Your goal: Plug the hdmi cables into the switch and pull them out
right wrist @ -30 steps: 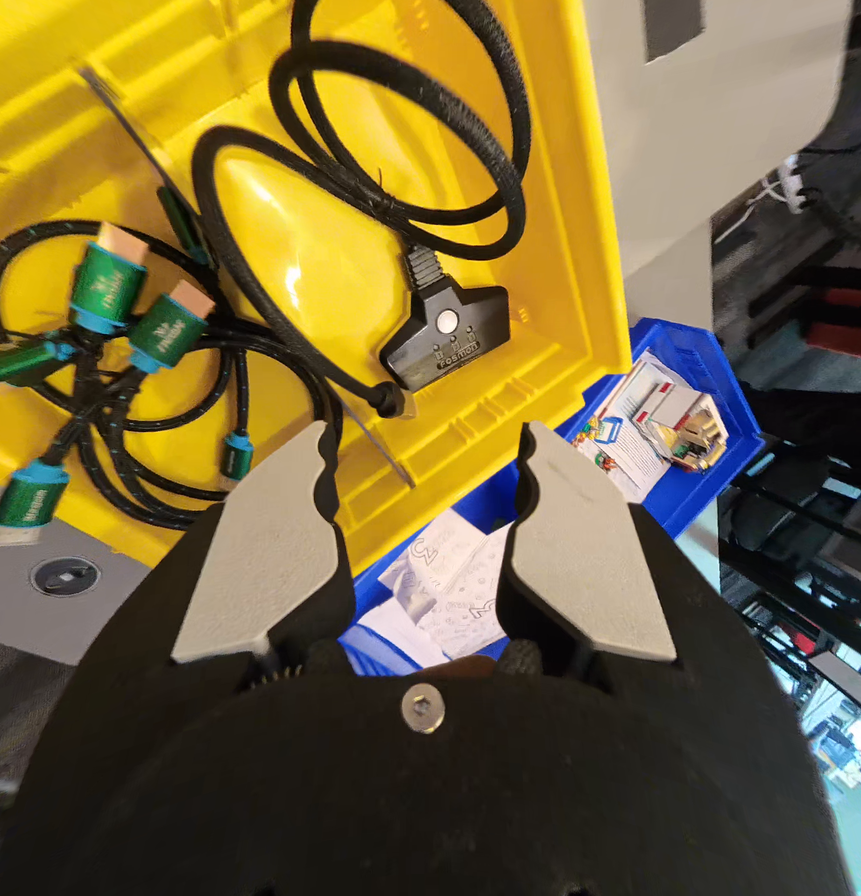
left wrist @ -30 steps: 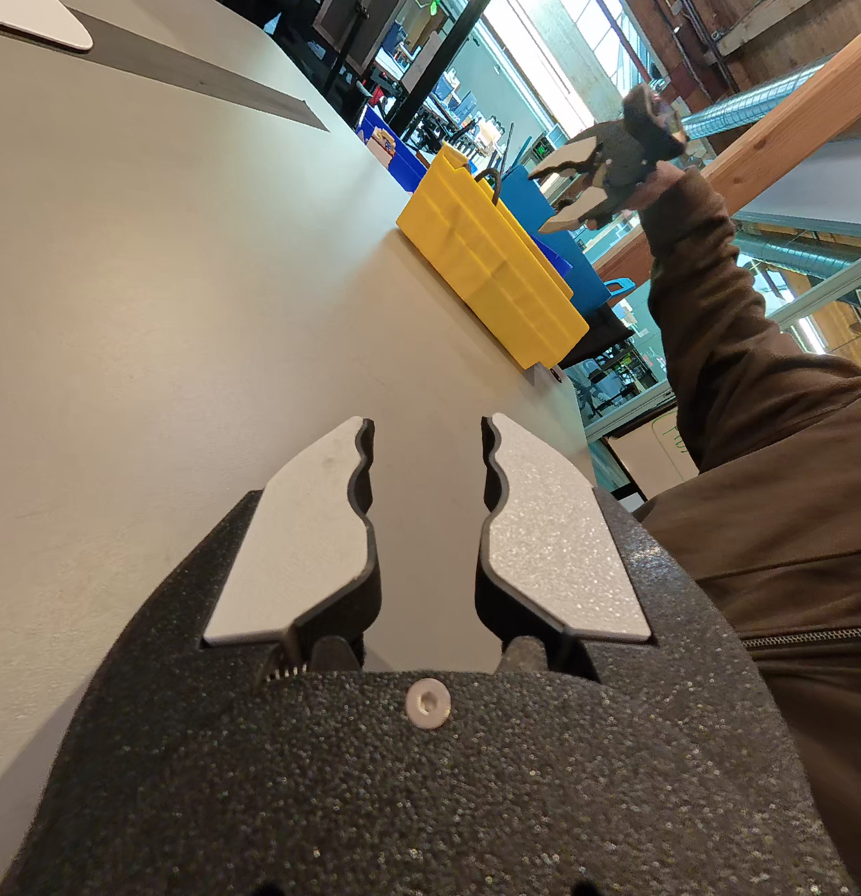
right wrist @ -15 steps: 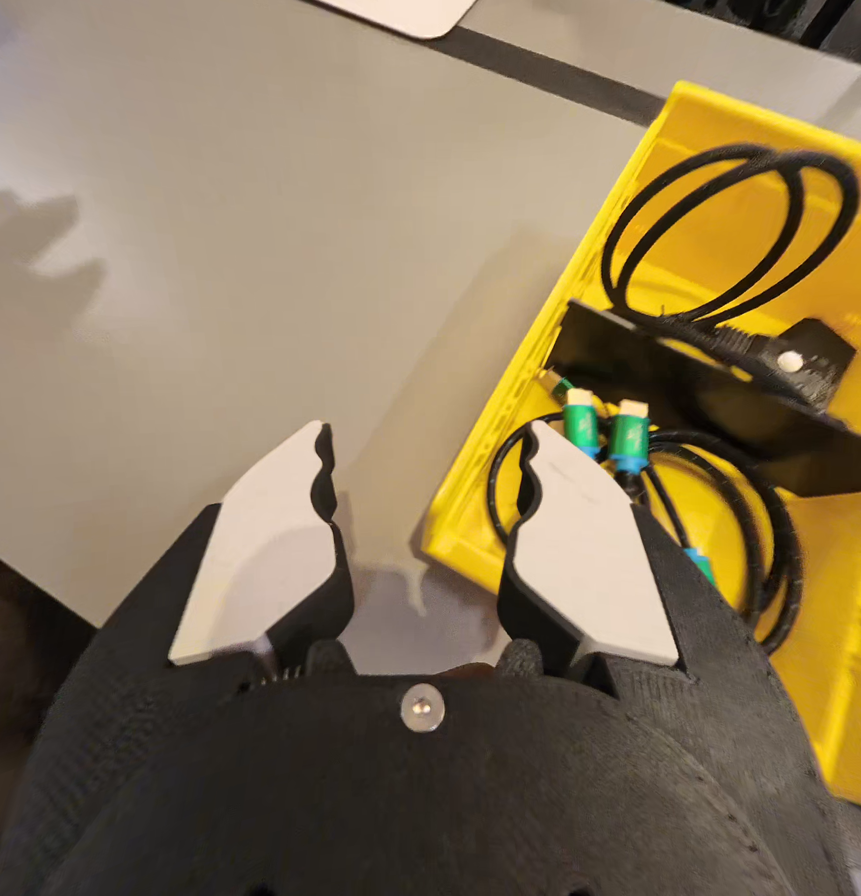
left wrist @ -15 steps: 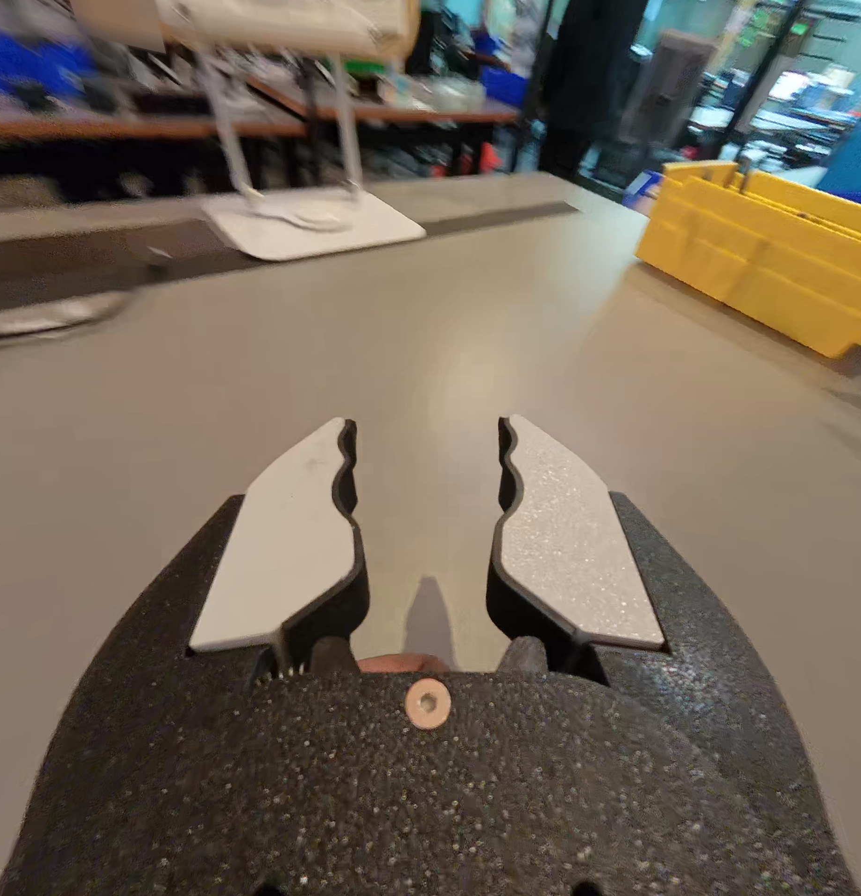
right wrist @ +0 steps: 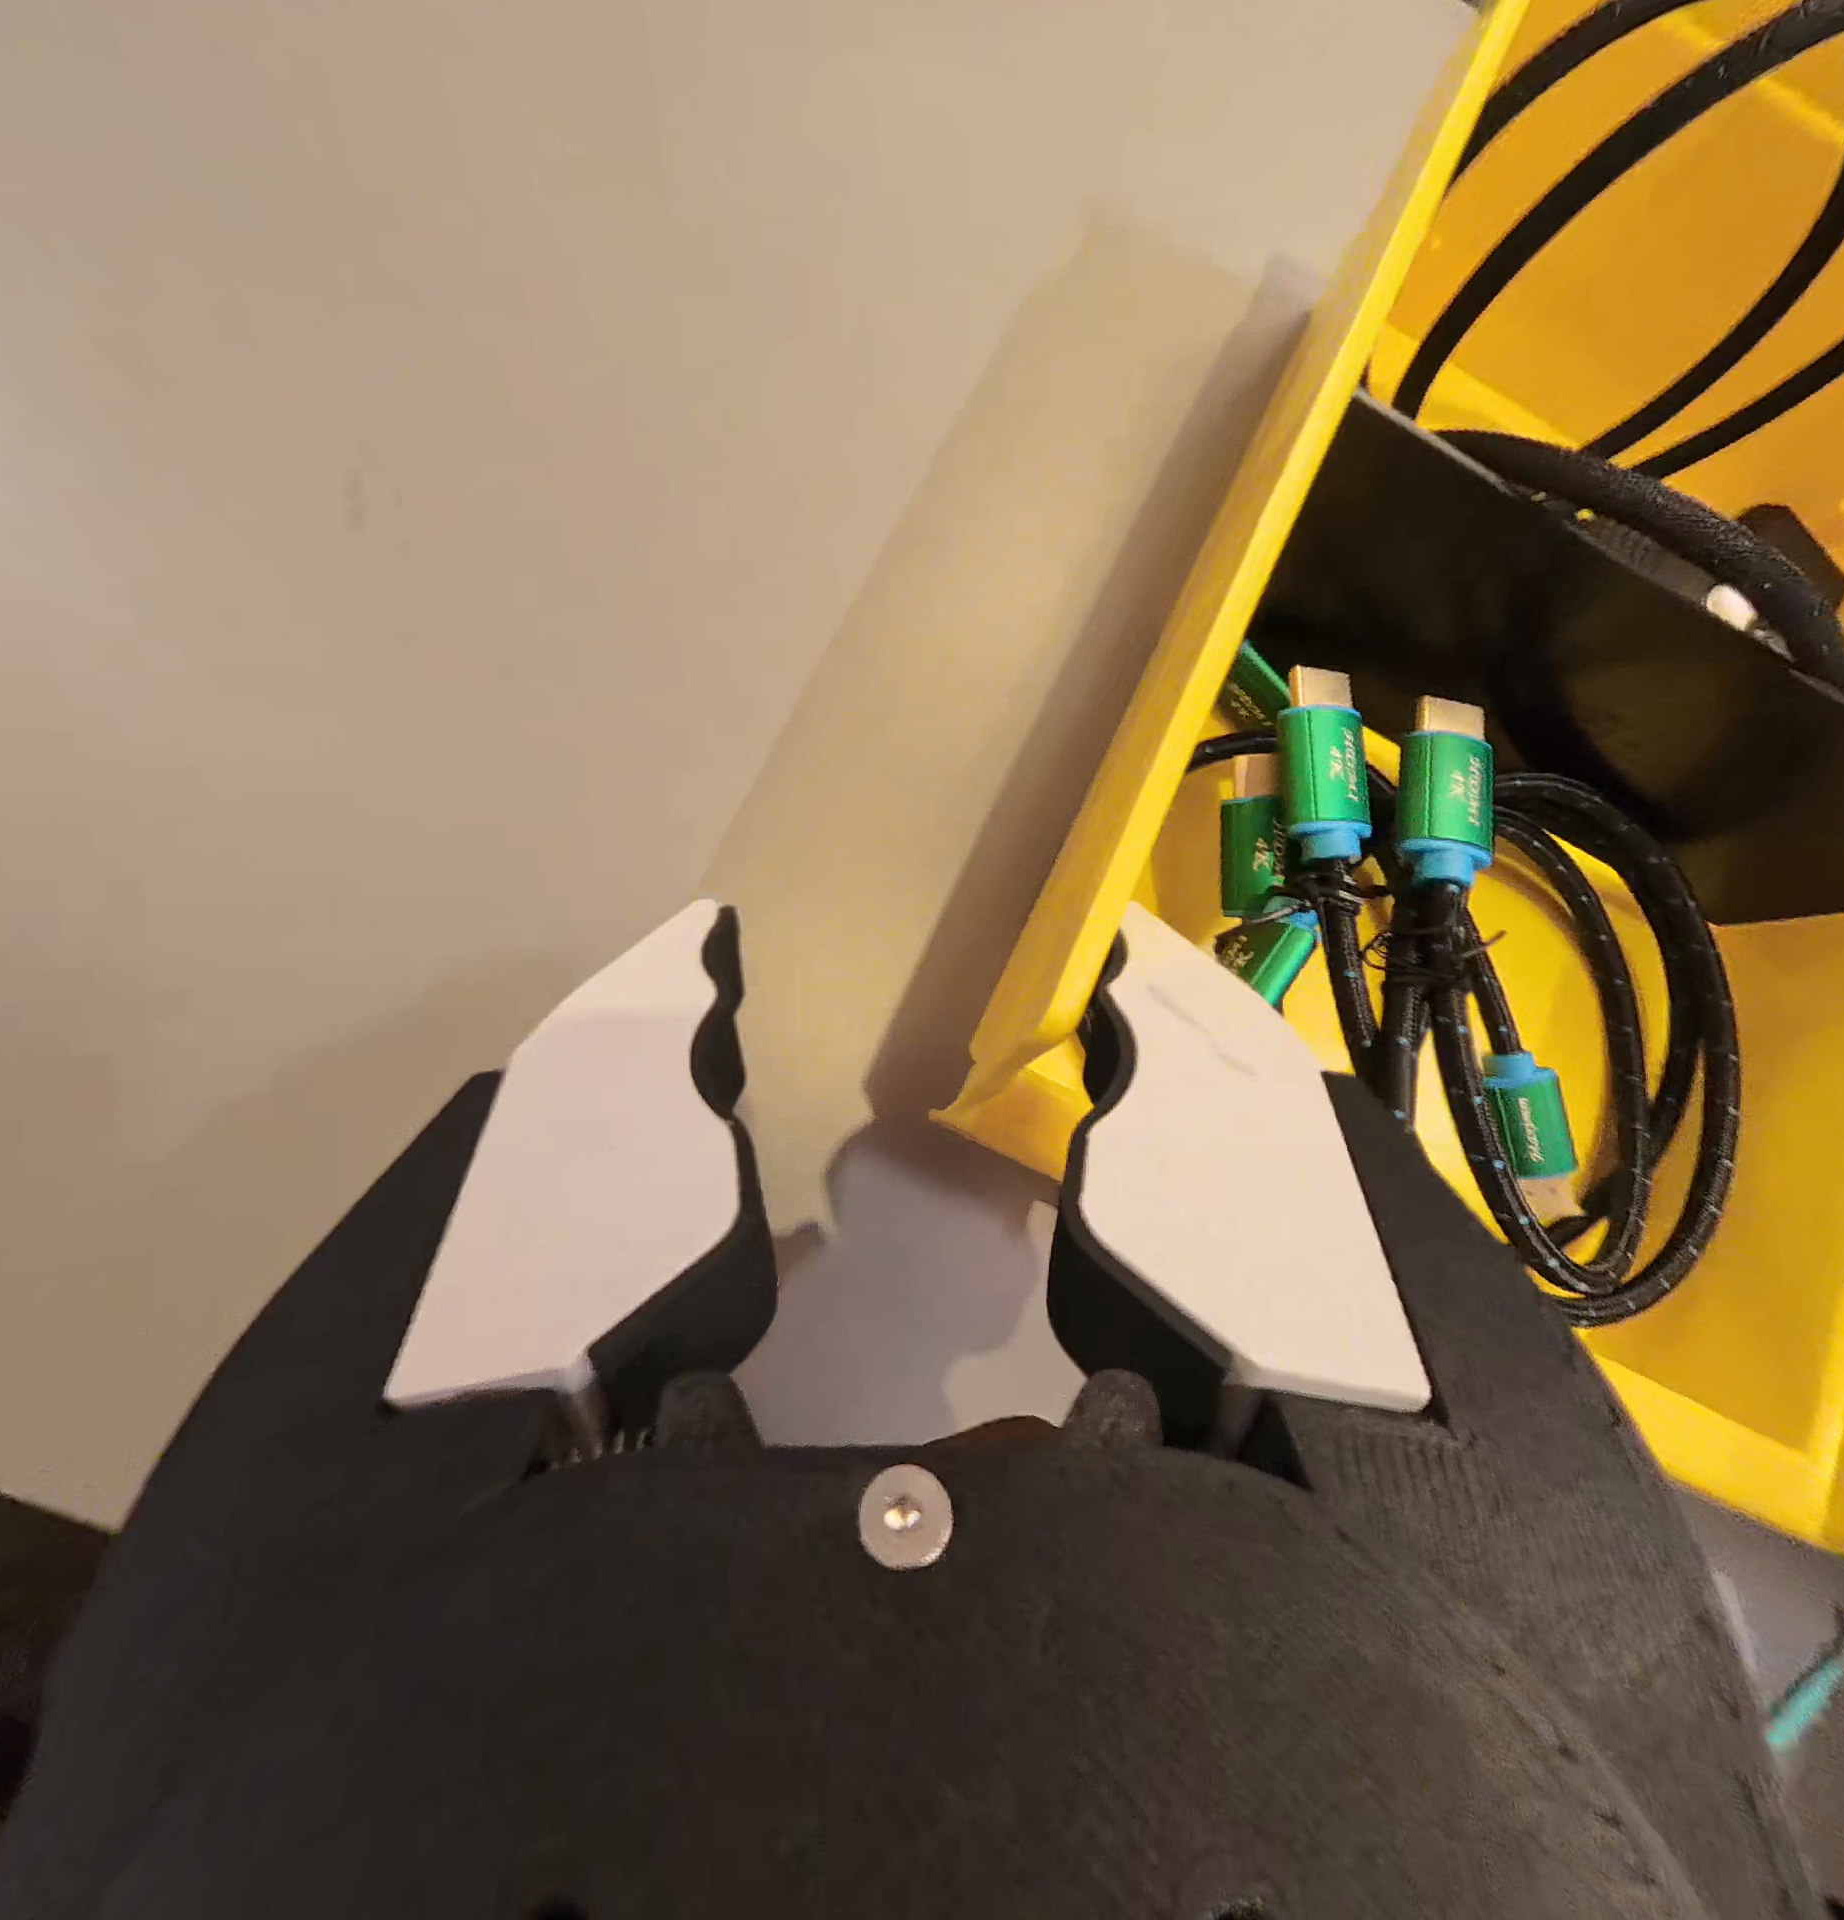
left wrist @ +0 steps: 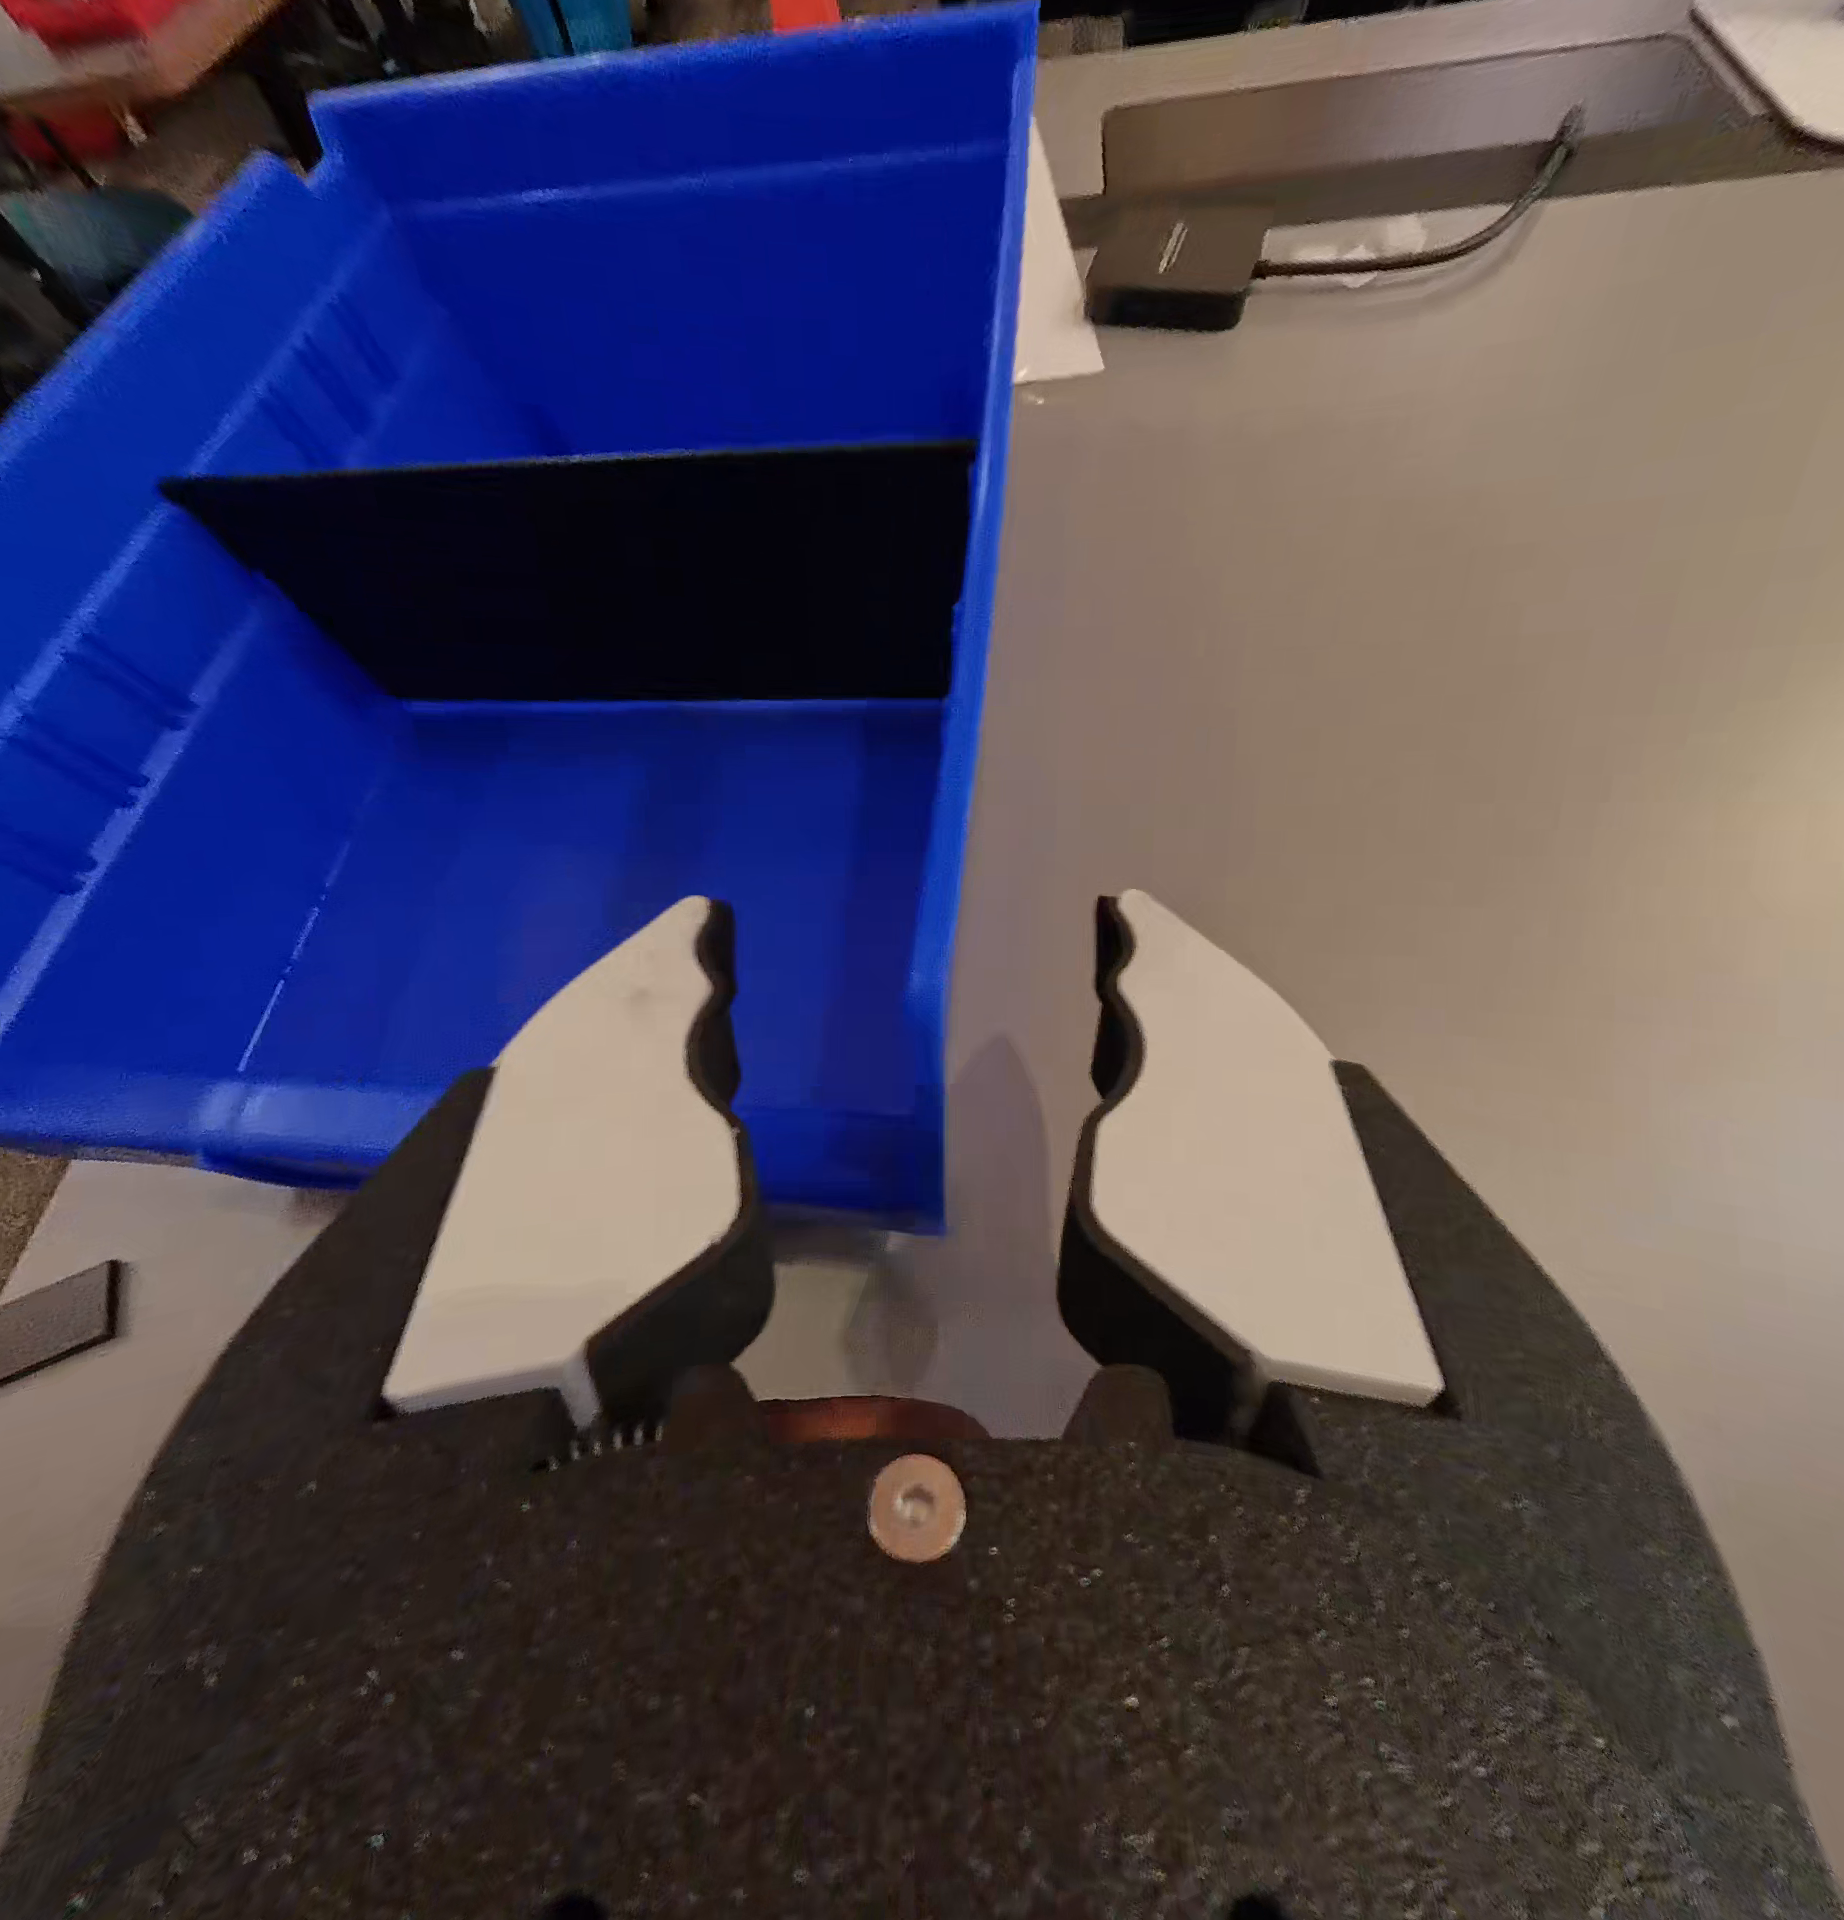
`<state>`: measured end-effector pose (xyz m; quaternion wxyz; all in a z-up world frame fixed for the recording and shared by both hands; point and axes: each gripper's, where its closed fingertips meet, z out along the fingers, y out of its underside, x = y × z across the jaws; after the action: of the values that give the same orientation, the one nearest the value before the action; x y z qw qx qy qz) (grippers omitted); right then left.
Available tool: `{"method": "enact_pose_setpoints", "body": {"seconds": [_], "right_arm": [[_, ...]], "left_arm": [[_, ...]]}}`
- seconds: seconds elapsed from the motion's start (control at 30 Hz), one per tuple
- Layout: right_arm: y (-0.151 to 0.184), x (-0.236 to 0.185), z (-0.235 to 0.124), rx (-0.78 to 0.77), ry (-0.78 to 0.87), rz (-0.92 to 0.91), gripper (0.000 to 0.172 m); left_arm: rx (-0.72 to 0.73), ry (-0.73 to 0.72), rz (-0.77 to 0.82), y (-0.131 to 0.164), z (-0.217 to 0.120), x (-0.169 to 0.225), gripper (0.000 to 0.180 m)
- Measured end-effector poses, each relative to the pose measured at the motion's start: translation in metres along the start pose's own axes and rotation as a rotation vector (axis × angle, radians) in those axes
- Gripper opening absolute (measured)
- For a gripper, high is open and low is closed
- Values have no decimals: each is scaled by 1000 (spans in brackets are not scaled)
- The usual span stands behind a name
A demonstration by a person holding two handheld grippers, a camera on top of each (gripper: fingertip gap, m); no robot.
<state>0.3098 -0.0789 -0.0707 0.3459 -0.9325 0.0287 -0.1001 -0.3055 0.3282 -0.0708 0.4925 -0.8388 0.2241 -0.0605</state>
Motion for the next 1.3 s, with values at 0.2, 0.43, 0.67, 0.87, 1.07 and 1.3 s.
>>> {"method": "enact_pose_setpoints", "body": {"seconds": [0.2, 0.43, 0.67, 0.87, 1.07, 1.3], "right_arm": [[7, 24, 9, -18, 161, -87, 14], [12, 24, 5, 10, 71, -238, 16], [8, 11, 4, 74, -66, -302, 14], [-8, -13, 13, 153, -237, -380, 14], [-35, -44, 30, 202, -388, -527, 14], [-77, -87, 58, 263, -572, -661, 13]], "left_arm": [[7, 118, 114, 1, -4, 13, 3], [-2, 302, 323, 17, -45, 49, 5], [48, 630, 567, 26, -86, 100, 7], [79, 914, 680, 34, -110, 142, 4], [86, 1221, 803, 52, -139, 187, 5], [80, 1512, 853, 67, -165, 230, 3]]}}
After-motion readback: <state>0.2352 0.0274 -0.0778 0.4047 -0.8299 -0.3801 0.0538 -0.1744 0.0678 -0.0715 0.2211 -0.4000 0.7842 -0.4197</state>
